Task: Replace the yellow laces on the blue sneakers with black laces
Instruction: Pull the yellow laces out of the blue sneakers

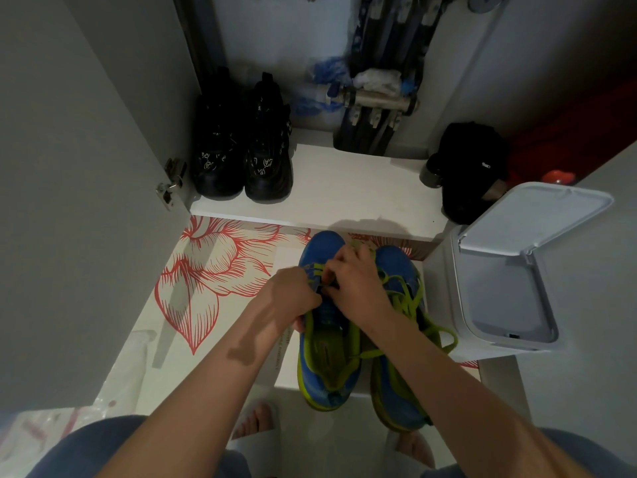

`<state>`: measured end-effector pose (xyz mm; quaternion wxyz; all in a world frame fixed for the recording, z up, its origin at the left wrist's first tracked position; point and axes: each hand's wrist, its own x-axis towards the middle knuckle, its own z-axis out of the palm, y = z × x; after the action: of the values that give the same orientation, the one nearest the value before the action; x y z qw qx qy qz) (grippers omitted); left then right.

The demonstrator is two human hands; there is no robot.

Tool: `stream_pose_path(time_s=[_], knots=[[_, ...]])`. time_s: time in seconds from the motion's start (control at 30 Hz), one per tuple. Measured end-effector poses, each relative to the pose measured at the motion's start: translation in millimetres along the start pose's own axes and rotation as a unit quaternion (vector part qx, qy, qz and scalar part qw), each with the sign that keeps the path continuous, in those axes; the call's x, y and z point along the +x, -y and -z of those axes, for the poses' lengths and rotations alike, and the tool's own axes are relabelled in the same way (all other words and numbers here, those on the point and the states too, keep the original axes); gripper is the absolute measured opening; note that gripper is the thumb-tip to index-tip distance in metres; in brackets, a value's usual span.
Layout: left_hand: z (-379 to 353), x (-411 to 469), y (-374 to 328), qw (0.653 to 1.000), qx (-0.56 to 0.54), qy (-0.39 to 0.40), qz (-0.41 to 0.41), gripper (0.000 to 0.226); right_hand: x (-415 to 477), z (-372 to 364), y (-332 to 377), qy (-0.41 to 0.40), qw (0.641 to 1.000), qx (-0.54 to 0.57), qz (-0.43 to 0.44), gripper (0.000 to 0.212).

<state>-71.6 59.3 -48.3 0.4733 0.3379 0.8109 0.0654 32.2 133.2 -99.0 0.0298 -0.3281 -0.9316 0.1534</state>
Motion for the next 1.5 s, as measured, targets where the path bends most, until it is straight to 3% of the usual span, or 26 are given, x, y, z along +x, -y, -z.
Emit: stream_pose_path(time_s=[0.07, 0.13, 0.23, 0.27, 0.33, 0.4, 0.5, 0.6, 0.8, 0.9, 0.97, 1.03, 1.13, 1.2, 1.3, 1.5], knots=[[0.3, 0.5, 0.9, 1.0, 0.003, -0.006, -0.004, 0.019, 1.1, 3.4, 0.1, -0.049, 0.999, -0.013, 0.005, 0.006], [-0.2, 0.5, 2.6, 1.0, 0.007, -0.009, -0.01, 0.018, 5.6, 12.3, -9.8, -0.131, 0.985, 0.073, -0.083, 0.007], [-1.4, 1.1, 3.7, 1.0, 0.001, -0.007, -0.008, 0.021, 12.9, 29.6, -32.2, -0.208, 0.908, 0.275, -0.236, 0.008], [-1.8, 1.2, 3.5, 1.0, -0.003, -0.007, -0.007, 0.022, 12.4, 32.1, -34.6, -0.192, 0.911, 0.27, -0.247, 0.005], [-2.3, 0.5, 1.9, 1.0, -0.005, -0.005, -0.005, 0.02, 10.3, 29.6, -29.5, -0.138, 0.95, 0.196, -0.2, 0.019], [-2.6, 0.4, 0.9, 1.0, -0.003, -0.006, -0.005, 0.021, 6.1, 22.8, -16.5, -0.118, 0.983, 0.104, -0.092, 0.033], [-1.8, 1.0, 0.7, 1.0, 0.0, -0.009, -0.008, 0.024, 0.5, 10.2, -3.0, -0.068, 0.997, 0.018, 0.0, 0.027], [-1.6, 1.5, 0.7, 1.0, 0.009, -0.012, -0.014, 0.025, -2.8, 3.9, 3.0, -0.027, 1.0, 0.004, 0.002, 0.033], [-2.9, 0.7, 0.3, 1.0, 0.007, -0.015, -0.014, 0.026, 0.2, -0.3, 5.6, -0.061, 0.997, -0.038, -0.036, 0.014], [-1.9, -0.4, 2.6, 1.0, 0.003, -0.007, -0.013, 0.025, 6.5, 11.2, -7.8, -0.148, 0.984, -0.046, -0.088, 0.011], [-1.6, -0.7, 3.5, 1.0, 0.0, -0.001, -0.009, 0.026, 8.3, 26.1, -21.6, -0.2, 0.965, 0.011, -0.168, 0.005], [-2.0, 0.2, 3.5, 1.0, -0.007, 0.004, -0.003, 0.025, 8.0, 33.9, -28.5, -0.191, 0.961, 0.06, -0.192, 0.014], [-2.4, 0.9, 1.3, 1.0, -0.003, 0.003, -0.003, 0.024, 4.8, 29.1, -14.7, -0.143, 0.981, 0.055, -0.115, 0.026], [-2.0, 1.4, -0.1, 1.0, 0.013, 0.002, -0.006, 0.022, 3.0, 18.6, -4.9, -0.102, 0.993, 0.04, -0.051, 0.022], [-0.9, 1.0, -1.1, 1.0, 0.026, 0.008, -0.003, 0.021, -0.4, 6.6, -0.2, -0.026, 0.999, 0.003, -0.027, 0.023], [-2.3, 2.6, -0.2, 1.0, 0.006, -0.001, 0.0, 0.024, 2.1, 5.6, 1.5, -0.06, 0.997, -0.027, -0.034, 0.007]])
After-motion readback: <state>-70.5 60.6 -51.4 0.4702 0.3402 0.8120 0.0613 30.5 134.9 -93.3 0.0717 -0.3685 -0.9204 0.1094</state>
